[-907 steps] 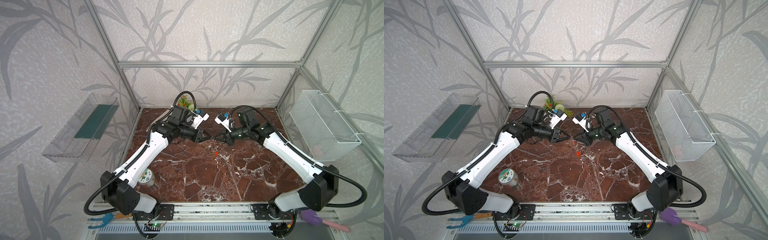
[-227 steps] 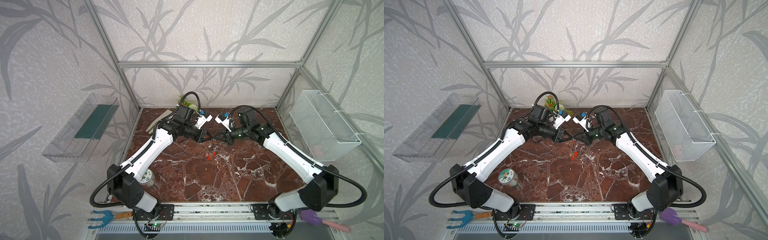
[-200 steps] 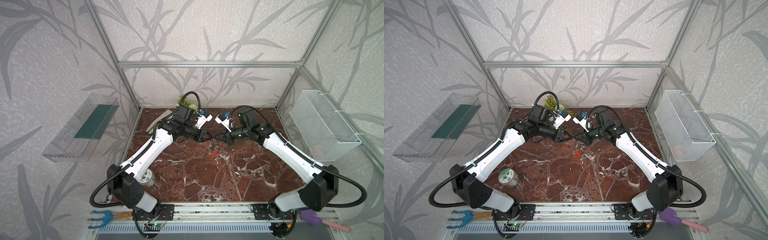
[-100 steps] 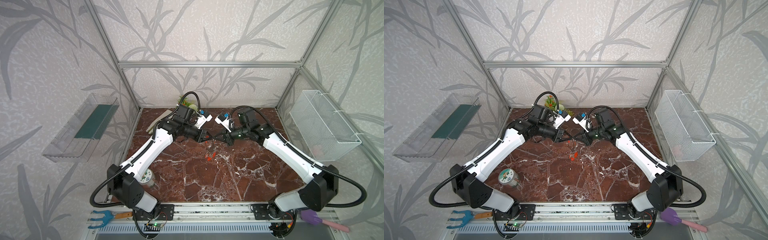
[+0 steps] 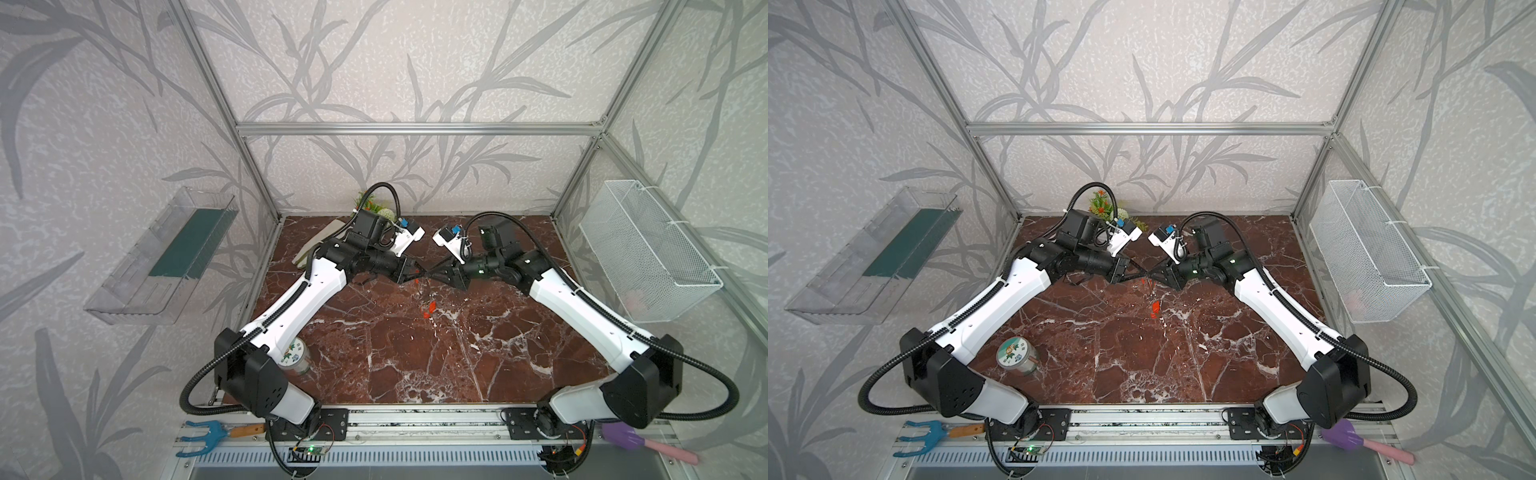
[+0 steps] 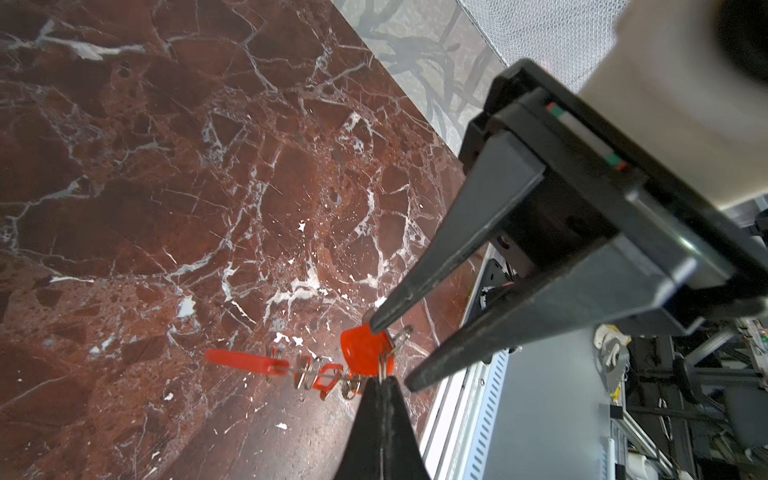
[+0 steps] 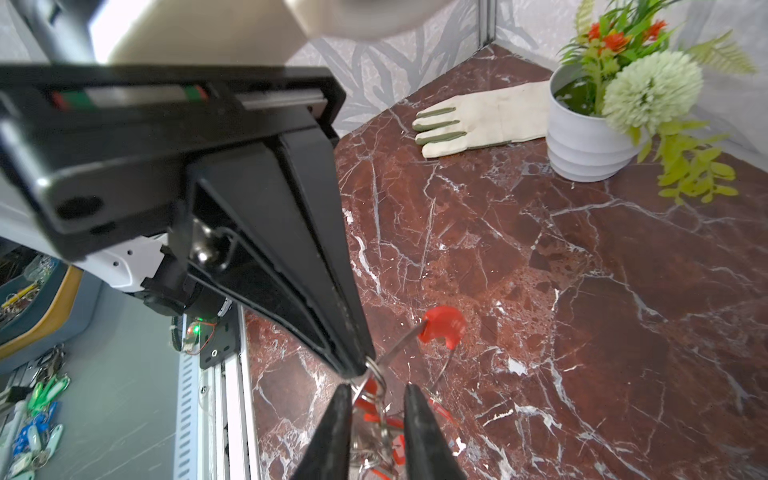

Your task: Put the keys on the keyring

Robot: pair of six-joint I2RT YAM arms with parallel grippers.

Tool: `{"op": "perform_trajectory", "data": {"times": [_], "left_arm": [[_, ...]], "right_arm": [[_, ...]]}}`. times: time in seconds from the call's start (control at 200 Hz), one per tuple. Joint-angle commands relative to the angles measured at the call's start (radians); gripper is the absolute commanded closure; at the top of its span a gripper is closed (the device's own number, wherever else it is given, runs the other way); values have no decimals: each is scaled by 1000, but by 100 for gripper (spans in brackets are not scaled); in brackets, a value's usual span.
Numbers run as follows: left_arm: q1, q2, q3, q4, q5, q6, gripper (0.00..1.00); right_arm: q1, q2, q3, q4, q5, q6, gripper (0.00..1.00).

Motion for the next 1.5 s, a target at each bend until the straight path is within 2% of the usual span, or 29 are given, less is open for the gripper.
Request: {"op": "perform_trajectory", "data": {"times": [0.0,0.285,0.47,0.61,0.7,0.86,0.93,1.375,1.495], "left_arm": [[-2,-65,-22,130,-34,-24,100],[0,-131,-84,381,-25,-113,100],[-2,-160,-123,511,3,-166,100],[-2,-165,-124,509,16,-171,100],[-3,-168,-127,497,22,-170,100],[-3,-174,-132,478,30,-163,100],[-4,-176,-130,466,30,-158,100],[-6,-187,-125,430,33,-147,100],[-8,-192,-127,427,33,-149,100]], "right_arm": [[-19,-79,-40,91,72,48,68],[-35,-238,-172,285,204,79,63],[-31,-274,-181,366,205,79,62],[-11,-270,-155,379,197,44,63],[0,-255,-131,359,183,13,70],[3,-234,-103,341,163,0,70],[4,-228,-101,342,155,0,75],[17,-196,-82,312,133,-9,75],[22,-192,-80,304,134,-12,84]]}}
